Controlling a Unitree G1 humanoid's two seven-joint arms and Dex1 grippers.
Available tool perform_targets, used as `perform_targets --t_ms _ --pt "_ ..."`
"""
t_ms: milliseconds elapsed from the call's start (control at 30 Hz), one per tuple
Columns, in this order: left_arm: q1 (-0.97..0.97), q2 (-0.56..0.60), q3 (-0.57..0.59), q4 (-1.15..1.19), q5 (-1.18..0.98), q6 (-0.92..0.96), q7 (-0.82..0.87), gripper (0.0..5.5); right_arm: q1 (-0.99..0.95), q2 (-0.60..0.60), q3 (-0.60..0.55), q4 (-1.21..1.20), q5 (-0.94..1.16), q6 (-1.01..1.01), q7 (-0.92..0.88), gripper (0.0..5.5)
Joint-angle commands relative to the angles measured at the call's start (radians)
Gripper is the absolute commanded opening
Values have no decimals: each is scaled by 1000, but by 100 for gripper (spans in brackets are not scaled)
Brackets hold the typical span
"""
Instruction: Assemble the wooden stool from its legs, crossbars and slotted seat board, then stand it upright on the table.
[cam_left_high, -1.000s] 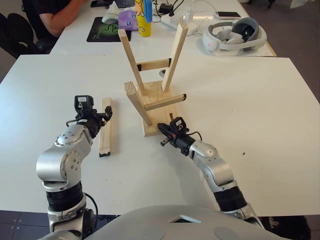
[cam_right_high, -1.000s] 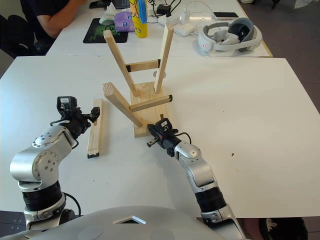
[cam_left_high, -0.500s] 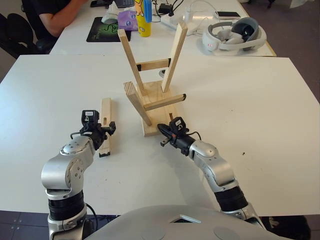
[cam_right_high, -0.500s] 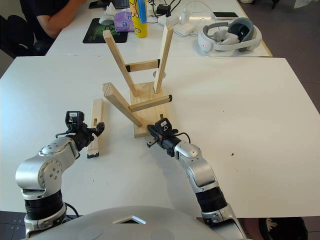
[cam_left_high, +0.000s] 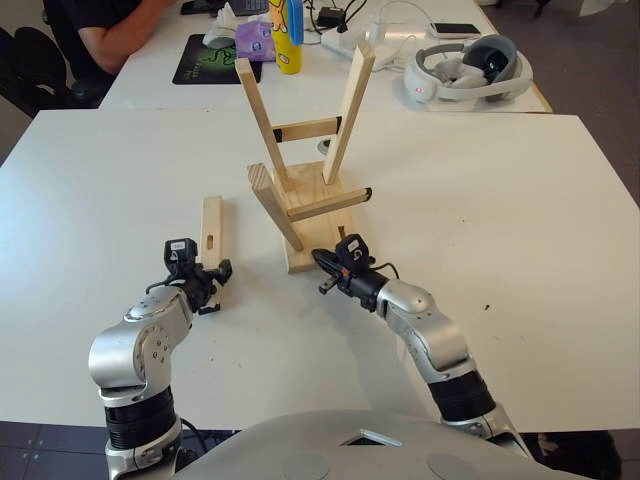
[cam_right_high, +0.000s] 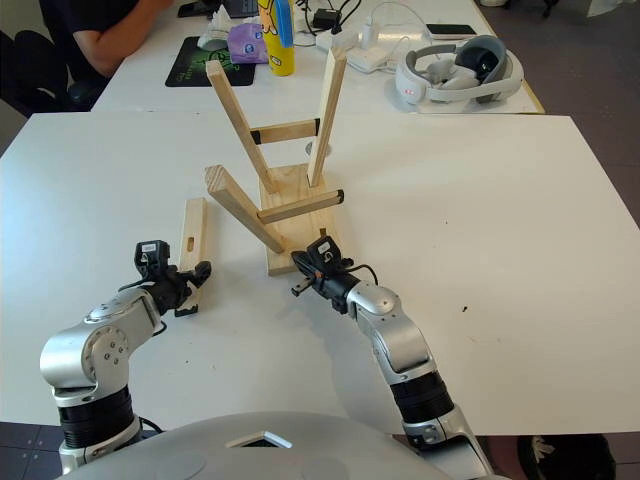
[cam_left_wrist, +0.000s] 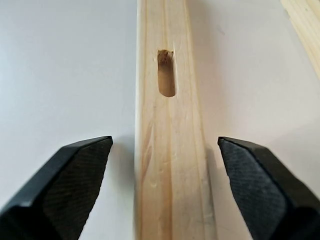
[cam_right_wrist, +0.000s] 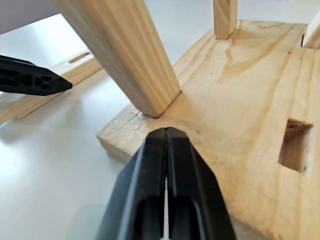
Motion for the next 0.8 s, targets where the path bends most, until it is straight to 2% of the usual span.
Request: perform_targets --t_ms 33,300,400,500,600,800 --pt "18 26 -17 34 21 -21 -17 369 -8 -1 0 0 5 19 2 0" --pt "0 72 11 139 28 -97 -58 238 -7 32 -47 -18 69 45 -3 0" --pt "-34 88 16 188 33 -164 -74 207 -3 23 -71 -68 85 29 2 0" --pt "-88 99 26 207 35 -219 -77 207 3 -1 -118 -171 116 49 -3 0" --pt "-153 105 62 222 35 -278 -72 207 17 -81 -175 -256 121 112 -1 0" --pt "-280 146 118 253 34 -407 -86 207 37 -211 -229 -194 74 128 2 0"
